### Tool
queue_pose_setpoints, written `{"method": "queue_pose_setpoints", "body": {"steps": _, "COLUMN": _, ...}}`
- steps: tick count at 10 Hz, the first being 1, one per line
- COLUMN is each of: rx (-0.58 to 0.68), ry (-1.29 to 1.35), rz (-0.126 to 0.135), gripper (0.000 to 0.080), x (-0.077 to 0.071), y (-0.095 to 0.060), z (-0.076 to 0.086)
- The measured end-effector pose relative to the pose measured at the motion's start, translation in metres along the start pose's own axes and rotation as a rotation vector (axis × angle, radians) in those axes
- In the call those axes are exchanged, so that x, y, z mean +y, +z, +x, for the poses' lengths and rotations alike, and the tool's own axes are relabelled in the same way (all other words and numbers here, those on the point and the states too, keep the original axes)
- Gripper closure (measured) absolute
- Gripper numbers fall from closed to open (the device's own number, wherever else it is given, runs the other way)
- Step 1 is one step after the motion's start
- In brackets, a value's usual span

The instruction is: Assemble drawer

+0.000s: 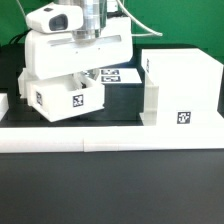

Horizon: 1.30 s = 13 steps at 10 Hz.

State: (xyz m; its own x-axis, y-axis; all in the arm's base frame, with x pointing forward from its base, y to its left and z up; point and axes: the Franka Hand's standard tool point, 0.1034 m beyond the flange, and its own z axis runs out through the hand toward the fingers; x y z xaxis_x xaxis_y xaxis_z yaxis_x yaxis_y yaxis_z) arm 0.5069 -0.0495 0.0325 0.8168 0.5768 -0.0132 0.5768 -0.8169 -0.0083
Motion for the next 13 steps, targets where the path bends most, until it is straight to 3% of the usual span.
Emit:
{"method": "queue_pose_setpoints", "body": {"steps": 3, "rx": -0.008, "ry": -0.161, "rz": 0.013, "gripper": 0.0757, "x": -0.009, "y": 0.008, "z": 0.007}}
{"method": "queue_pose_setpoints", "body": {"steps": 9, "rx": -0.029, "ry": -0.559, "rz": 0.004, "gripper": 0.0757, "x": -0.003, "y": 0.008, "z": 0.003}}
{"method": "queue_pose_setpoints", "body": {"steps": 10, "rx": -0.043, "ry": -0.647, "rz": -0.002, "gripper": 0.0757, "x": -0.004, "y": 0.007, "z": 0.006}}
{"method": "queue_pose_setpoints", "body": {"steps": 13, "rx": -0.082, "ry": -0.837, "rz": 0.012, "gripper": 0.0757, "x": -0.005, "y": 0.007, "z": 0.018}}
